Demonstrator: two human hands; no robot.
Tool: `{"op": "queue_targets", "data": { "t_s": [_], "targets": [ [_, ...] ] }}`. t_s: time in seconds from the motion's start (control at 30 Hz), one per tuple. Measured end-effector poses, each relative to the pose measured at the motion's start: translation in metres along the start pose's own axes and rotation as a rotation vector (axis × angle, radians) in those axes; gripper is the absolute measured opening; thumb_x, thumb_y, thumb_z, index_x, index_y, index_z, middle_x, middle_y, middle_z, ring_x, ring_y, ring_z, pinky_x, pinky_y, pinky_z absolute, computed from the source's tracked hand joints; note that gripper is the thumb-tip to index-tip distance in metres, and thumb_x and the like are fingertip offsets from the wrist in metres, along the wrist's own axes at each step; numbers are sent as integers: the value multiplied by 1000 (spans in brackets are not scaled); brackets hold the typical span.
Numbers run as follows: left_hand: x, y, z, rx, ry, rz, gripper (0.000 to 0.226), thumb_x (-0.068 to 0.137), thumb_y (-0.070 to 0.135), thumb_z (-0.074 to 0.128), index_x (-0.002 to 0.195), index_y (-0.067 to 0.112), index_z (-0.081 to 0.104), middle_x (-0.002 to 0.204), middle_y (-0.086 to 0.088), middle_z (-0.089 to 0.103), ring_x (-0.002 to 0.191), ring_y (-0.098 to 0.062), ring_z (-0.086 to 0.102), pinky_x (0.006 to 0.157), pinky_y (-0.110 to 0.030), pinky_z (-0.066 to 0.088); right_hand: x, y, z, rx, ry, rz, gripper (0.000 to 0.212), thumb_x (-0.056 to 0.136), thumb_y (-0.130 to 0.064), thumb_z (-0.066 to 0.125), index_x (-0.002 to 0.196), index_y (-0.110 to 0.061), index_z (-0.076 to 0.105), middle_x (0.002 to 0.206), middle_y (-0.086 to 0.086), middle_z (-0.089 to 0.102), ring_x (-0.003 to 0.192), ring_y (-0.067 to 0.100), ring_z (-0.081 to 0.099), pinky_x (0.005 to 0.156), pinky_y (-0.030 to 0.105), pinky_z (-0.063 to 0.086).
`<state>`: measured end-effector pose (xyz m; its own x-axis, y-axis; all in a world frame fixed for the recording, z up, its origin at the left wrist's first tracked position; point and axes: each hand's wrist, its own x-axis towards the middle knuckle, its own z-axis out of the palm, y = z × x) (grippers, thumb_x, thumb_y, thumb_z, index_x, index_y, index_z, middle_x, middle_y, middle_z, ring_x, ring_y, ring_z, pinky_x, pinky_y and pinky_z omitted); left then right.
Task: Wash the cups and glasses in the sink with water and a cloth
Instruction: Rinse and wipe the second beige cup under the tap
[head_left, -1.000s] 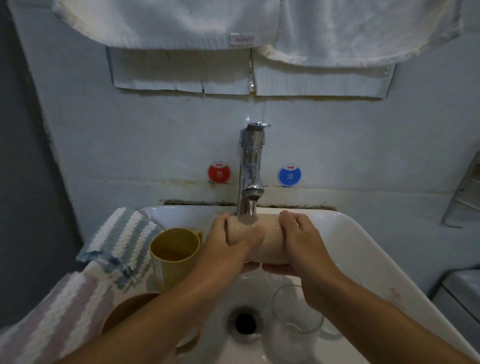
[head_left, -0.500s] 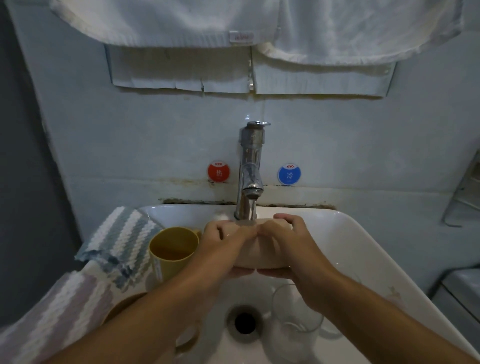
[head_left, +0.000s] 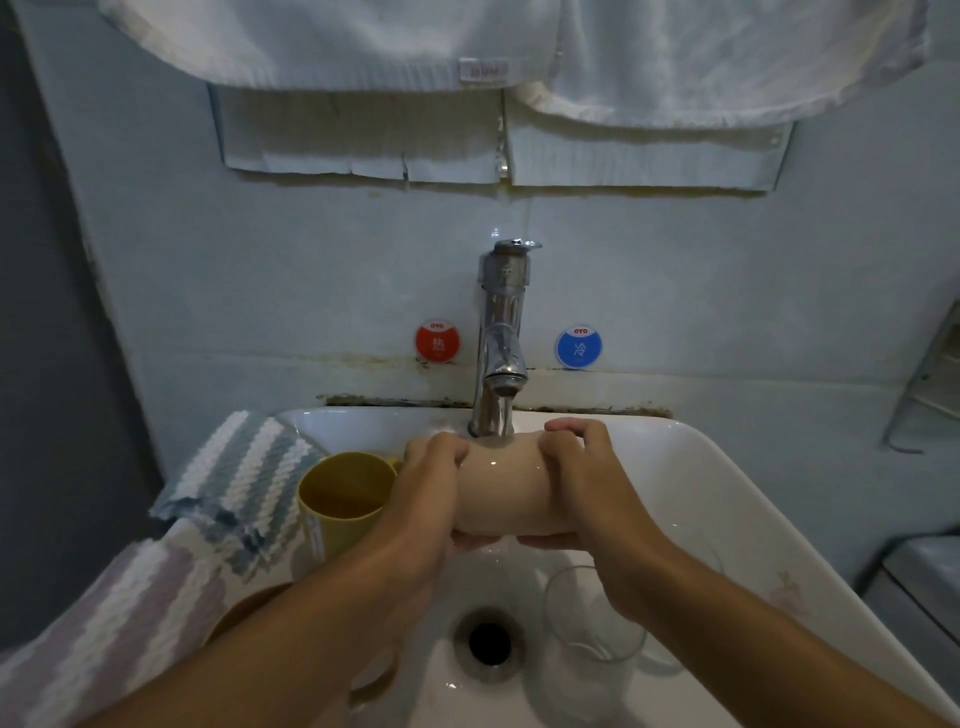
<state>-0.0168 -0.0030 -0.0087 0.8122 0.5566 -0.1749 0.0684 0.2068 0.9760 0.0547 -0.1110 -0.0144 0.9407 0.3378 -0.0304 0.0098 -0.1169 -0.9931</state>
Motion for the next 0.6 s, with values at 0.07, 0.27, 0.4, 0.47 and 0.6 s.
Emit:
{"op": "queue_targets", "data": {
  "t_s": [0.07, 0.27, 0.4, 0.47, 0.6],
  "targets": [
    [-1, 1, 1, 21, 2, 18, 31, 97, 32, 49, 126, 20, 46, 120, -14, 50, 102, -31, 57, 81, -54, 58, 0, 0, 0, 21, 16, 10, 19, 104, -34, 43, 122, -34, 44, 122, 3, 41, 107, 27, 51, 74, 44, 62],
    [-8, 11, 3, 124, 36, -51, 31, 100, 32, 47, 128, 18, 44, 123, -17, 46, 104, -35, 56, 71, -49, 60, -8, 4, -2, -46, -180, -80, 39, 93, -43, 59, 126, -32, 43, 112, -9, 49, 98, 18, 56, 72, 30, 62],
    [-10, 15, 2, 157, 58, -15, 29, 101, 33, 45, 126, 17, 45, 119, -17, 48, 100, -36, 59, 59, -38, 60, -9, 3, -2, -59, -136, -97, 44, 87, -44, 67, 123, -30, 45, 113, -8, 50, 98, 16, 56, 73, 31, 61],
    [-9, 14, 0, 171, 37, 9, 29, 101, 33, 44, 125, 16, 47, 121, -16, 49, 102, -36, 59, 65, -45, 61, -8, 2, -1, -56, -104, -88, 31, 94, -37, 60, 121, -29, 46, 112, -6, 49, 97, 16, 54, 70, 32, 61],
    [-5, 11, 1, 141, 31, -7, 26, 99, 27, 47, 123, 17, 48, 118, -15, 47, 99, -35, 56, 72, -56, 60, -5, 2, -1, -74, -66, -60, 16, 103, -33, 44, 118, -30, 47, 106, -10, 45, 92, 15, 50, 67, 31, 59]
  ]
}}
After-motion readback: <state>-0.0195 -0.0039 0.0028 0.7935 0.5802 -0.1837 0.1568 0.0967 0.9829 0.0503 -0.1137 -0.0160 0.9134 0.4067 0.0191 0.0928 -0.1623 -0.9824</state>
